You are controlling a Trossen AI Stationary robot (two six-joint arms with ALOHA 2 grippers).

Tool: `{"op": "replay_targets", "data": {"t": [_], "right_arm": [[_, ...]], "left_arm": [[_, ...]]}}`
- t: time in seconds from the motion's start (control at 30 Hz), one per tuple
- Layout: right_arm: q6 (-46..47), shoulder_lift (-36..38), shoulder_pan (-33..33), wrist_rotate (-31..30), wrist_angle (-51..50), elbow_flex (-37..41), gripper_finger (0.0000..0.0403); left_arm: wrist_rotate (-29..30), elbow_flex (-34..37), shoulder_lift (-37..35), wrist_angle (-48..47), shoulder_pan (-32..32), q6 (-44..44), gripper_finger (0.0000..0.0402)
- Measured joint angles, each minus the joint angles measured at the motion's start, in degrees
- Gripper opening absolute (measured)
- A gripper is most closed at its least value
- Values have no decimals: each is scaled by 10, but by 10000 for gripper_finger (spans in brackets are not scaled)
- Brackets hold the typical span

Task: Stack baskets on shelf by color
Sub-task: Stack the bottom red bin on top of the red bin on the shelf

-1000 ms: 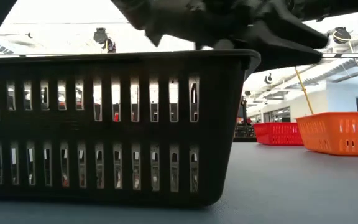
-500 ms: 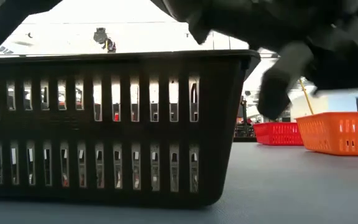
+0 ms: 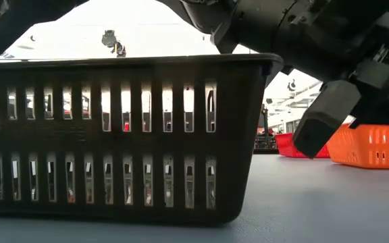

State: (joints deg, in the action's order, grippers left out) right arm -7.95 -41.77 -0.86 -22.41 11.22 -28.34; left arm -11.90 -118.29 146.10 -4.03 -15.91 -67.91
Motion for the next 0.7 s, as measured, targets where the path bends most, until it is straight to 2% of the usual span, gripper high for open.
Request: {"op": "replay_targets", "data": {"t": [0.17,0.43,0.7], "right_arm": [[23,0,0,1,-21,0,66],[59,0,-17,0,-38,0,66],[59,0,-56,-1,-32,0,66]], "left_arm": [[0,0,0,4,-4,-6,122],[0,0,0,84,-4,10,122],[-10,0,0,45,8,-14,122]]}}
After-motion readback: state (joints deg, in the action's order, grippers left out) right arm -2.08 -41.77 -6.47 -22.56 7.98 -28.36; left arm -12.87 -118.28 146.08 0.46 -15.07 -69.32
